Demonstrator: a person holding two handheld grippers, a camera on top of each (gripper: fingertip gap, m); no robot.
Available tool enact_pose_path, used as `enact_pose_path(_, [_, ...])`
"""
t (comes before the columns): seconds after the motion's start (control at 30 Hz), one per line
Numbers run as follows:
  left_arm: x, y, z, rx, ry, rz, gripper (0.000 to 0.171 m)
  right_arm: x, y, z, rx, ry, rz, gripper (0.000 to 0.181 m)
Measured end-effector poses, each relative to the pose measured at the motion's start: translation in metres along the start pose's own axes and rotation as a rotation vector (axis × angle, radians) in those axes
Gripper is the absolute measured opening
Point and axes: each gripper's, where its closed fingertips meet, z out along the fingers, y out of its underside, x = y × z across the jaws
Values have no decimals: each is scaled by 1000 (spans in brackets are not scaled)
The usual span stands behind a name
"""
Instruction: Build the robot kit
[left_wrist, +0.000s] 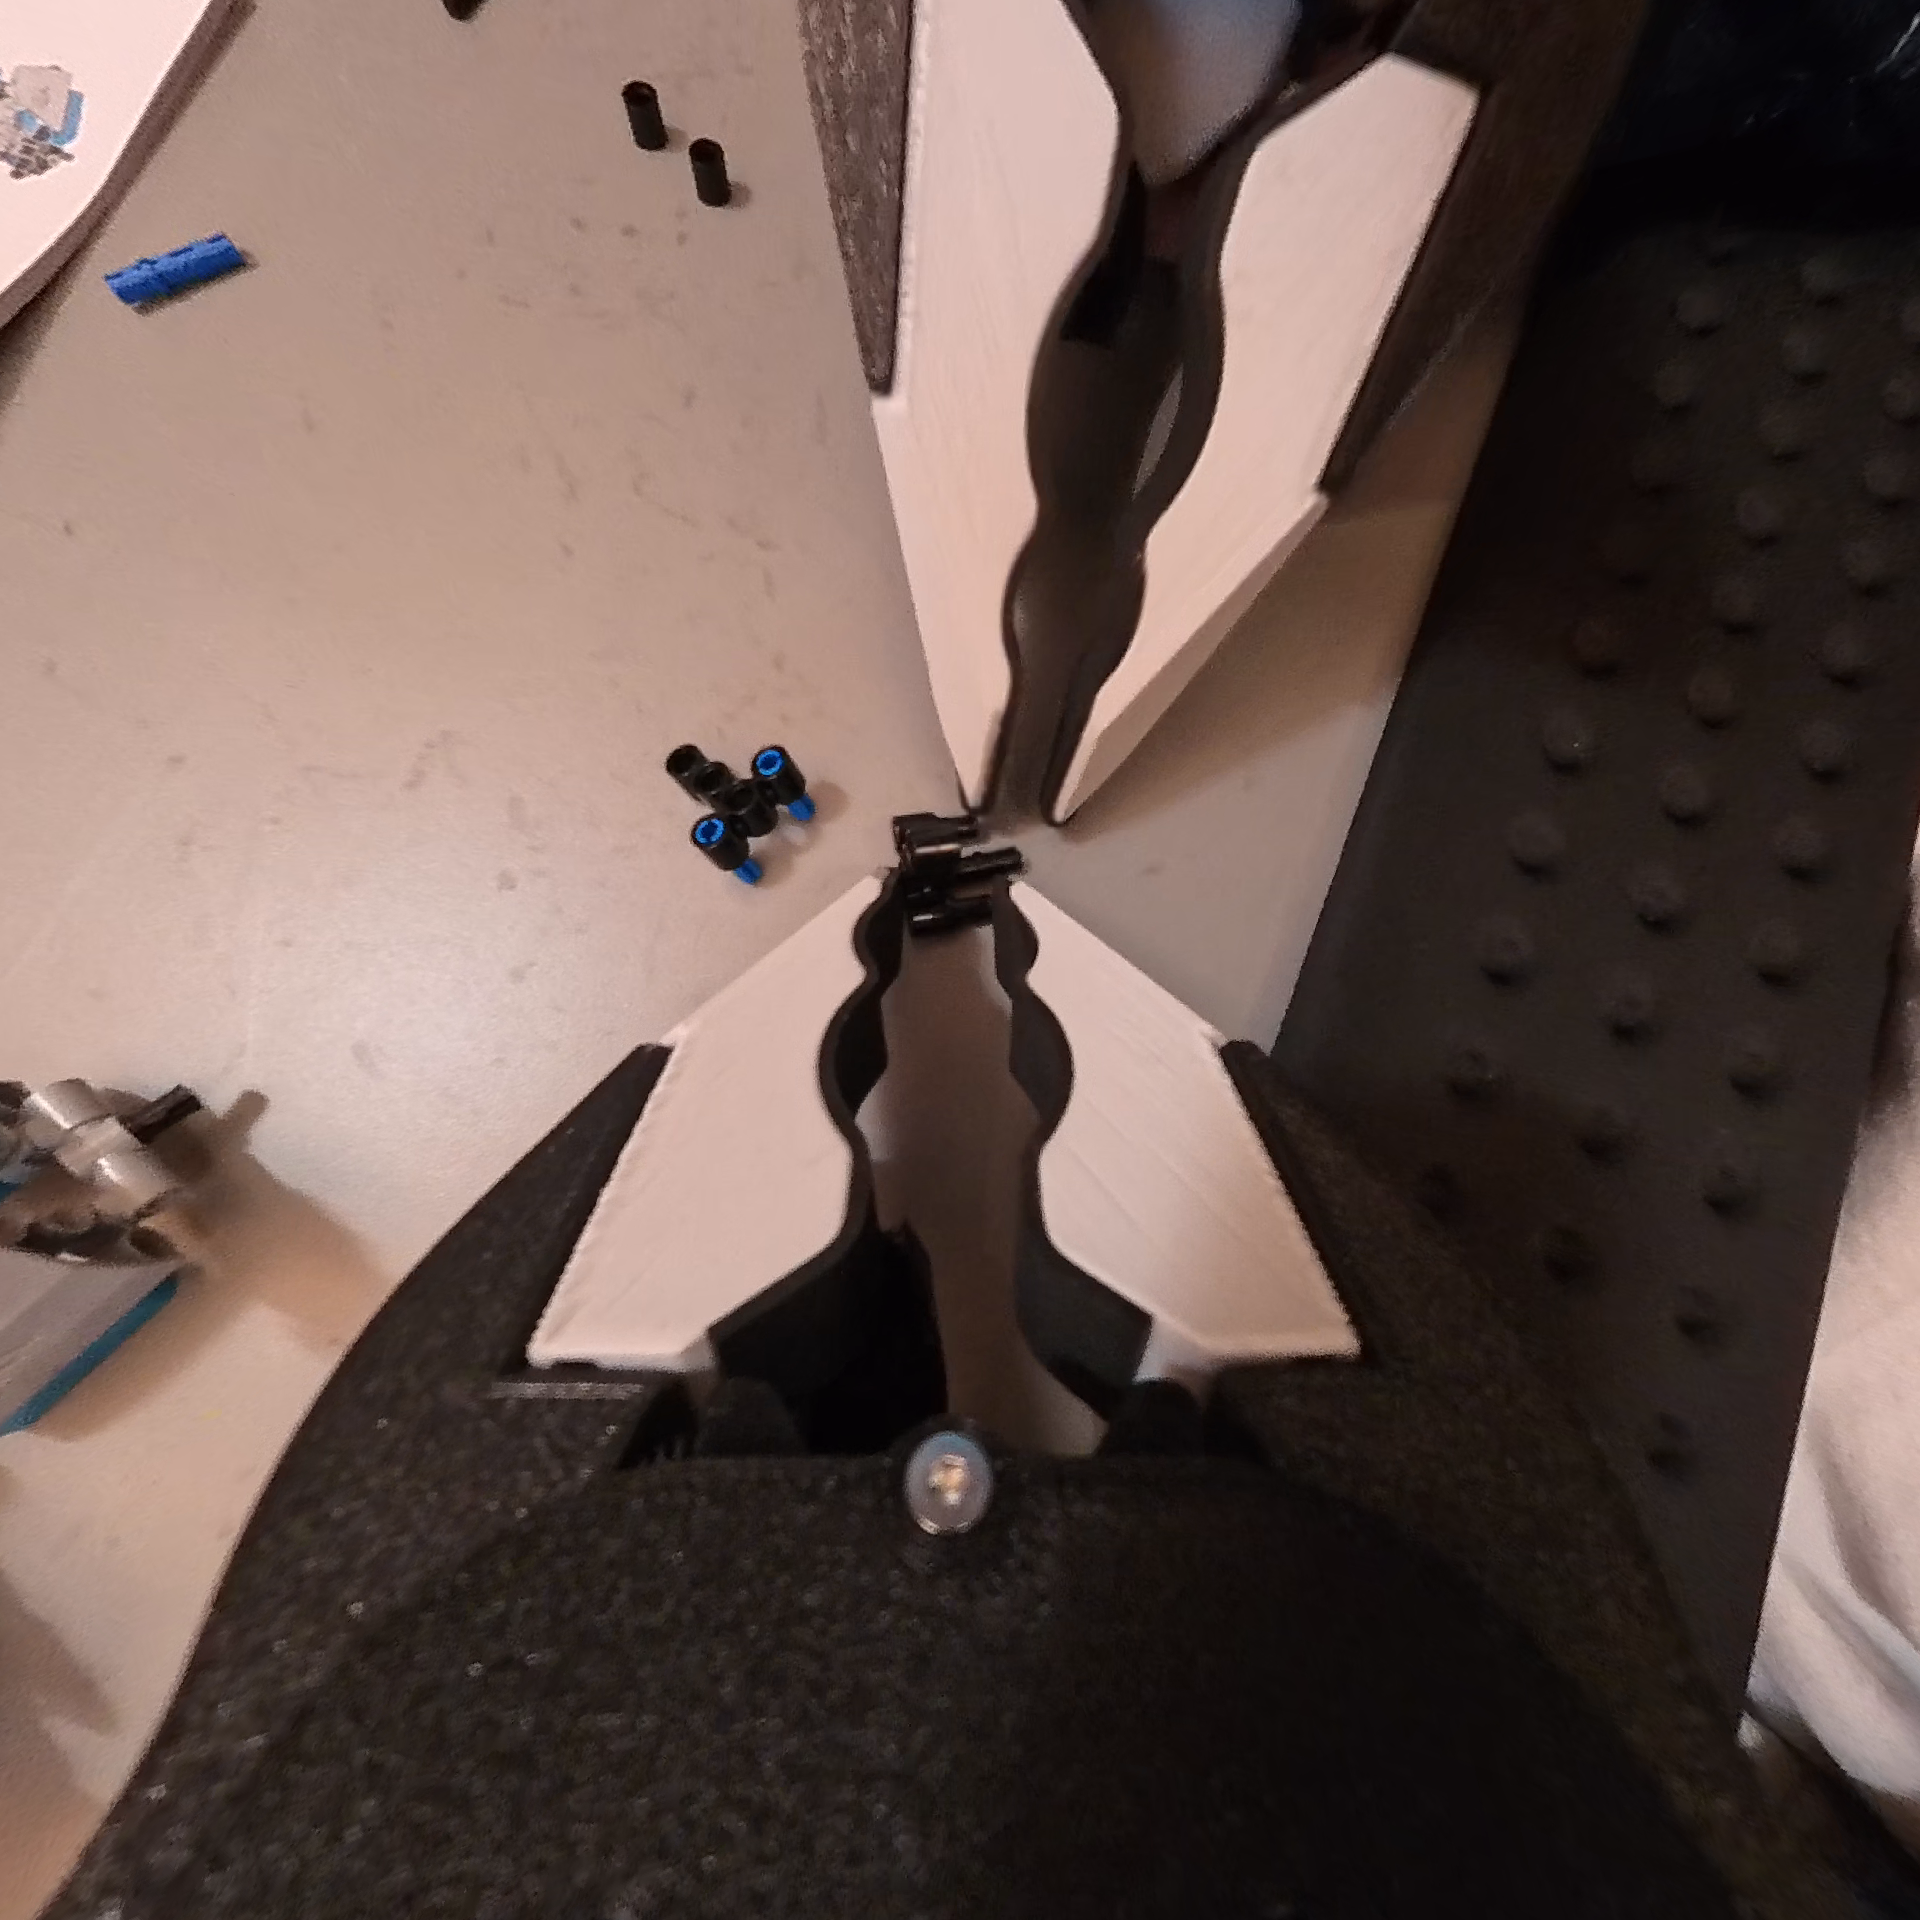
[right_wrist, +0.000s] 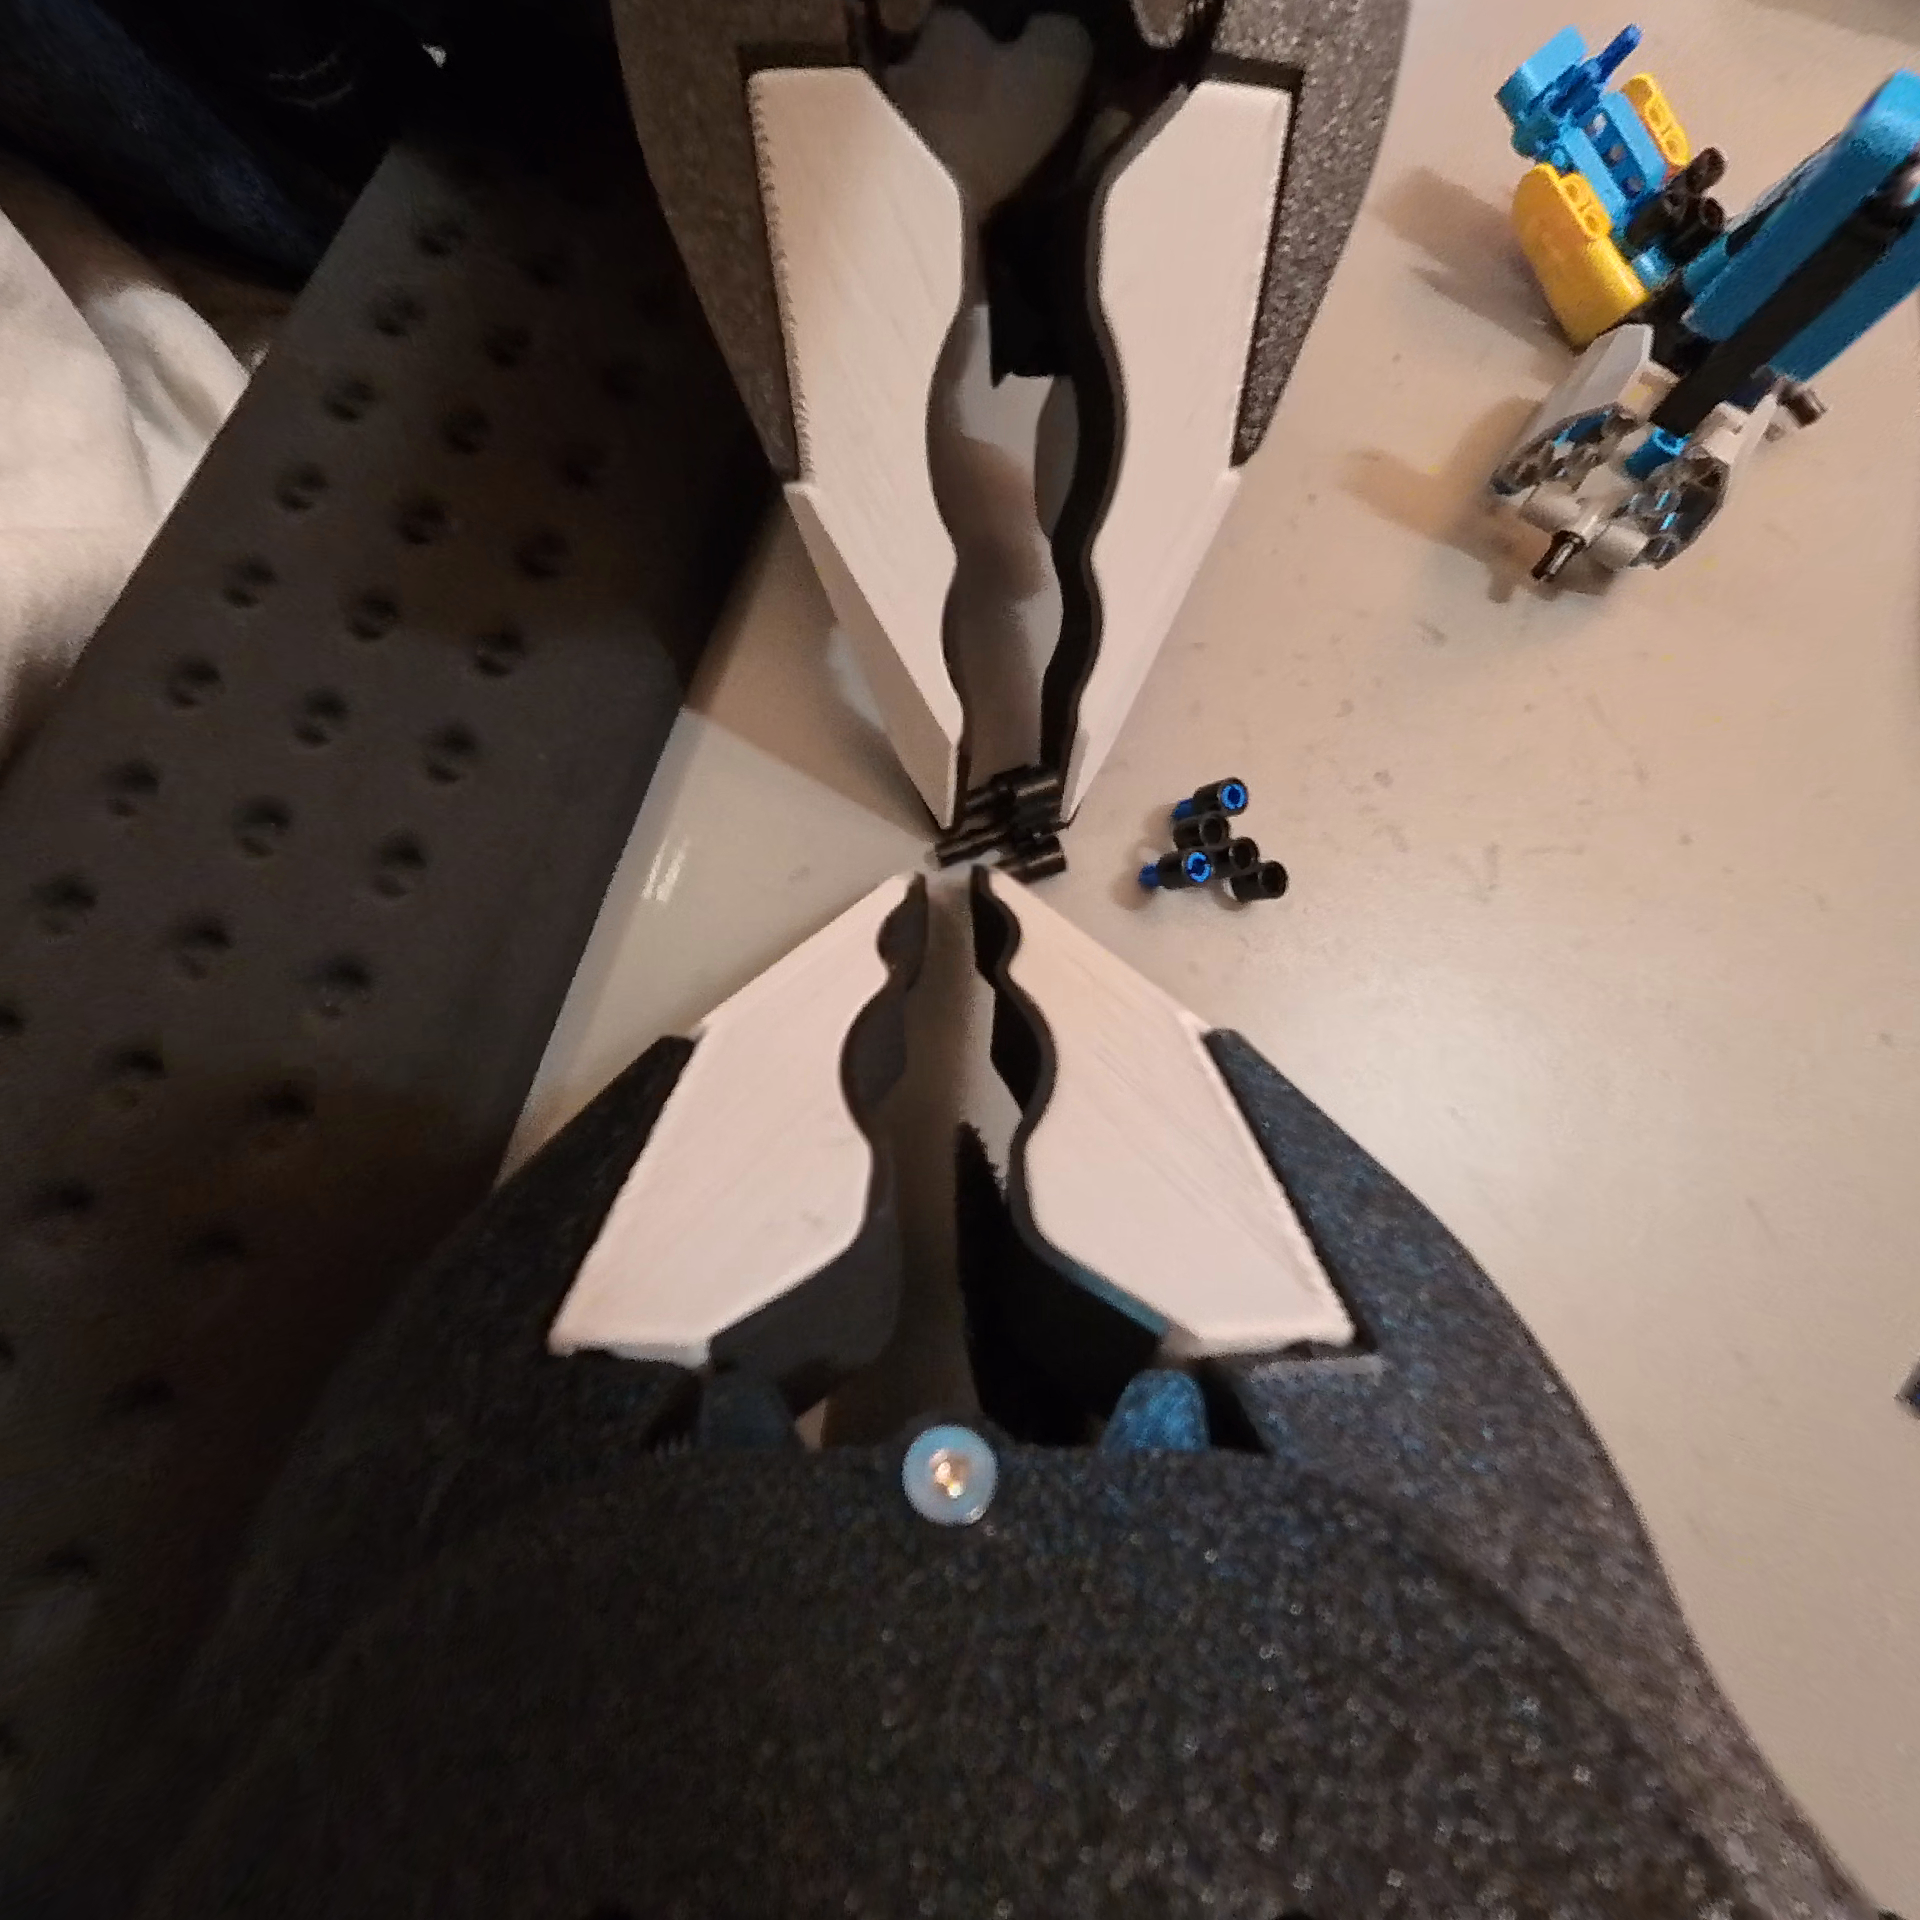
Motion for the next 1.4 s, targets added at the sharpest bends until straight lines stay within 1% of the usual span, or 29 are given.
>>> enact_pose_path(0.13, [0, 0, 0, 3, 21, 1, 17, 5, -8, -5, 51, 9, -26, 21])
enact_pose_path(0.2, [0, 0, -1, 6, 36, 7, 17, 7, -11, -1, 56, 20, -64, 31])
enact_pose_path(0.23, [0, 0, -1, 7, 43, 11, 17, 8, -10, 2, 44, 18, -75, 34])
enact_pose_path(0.4, [0, 1, -1, 15, 67, 23, 17, 8, -6, 10, 11, -40, -84, 31])
enact_pose_path(0.47, [1, 1, -2, 17, 73, 20, 17, 10, -6, 11, 7, -49, -80, 27])
enact_pose_path(0.63, [1, -1, -2, 34, 97, -18, 17, 10, -6, 11, 7, -51, -71, 26])
enact_pose_path(0.73, [3, 0, -6, 36, 130, -69, 24, 9, -5, 11, 6, -63, -67, 23])
enact_pose_path(0.77, [2, 0, -6, 39, 126, -67, 24, 7, -5, 12, 6, -72, -65, 20])
enact_pose_path(0.93, [-3, 1, -7, 33, 67, -15, 24, 7, -5, 12, 5, -73, -64, 20])
enact_pose_path(1.1, [-5, 5, -15, 39, 67, 6, 24, 8, -5, 11, 2, -70, -62, 21])
enact_pose_path(1.3, [-5, 5, -8, 34, 49, 44, 24, 9, -6, 11, 2, -56, -64, 24])
enact_pose_path(1.37, [-5, 5, -7, 34, 44, 42, 17, 10, -6, 12, 3, -53, -64, 25])
enact_pose_path(1.4, [-5, 5, -7, 35, 40, 42, 17, 10, -7, 12, 4, -52, -66, 25])
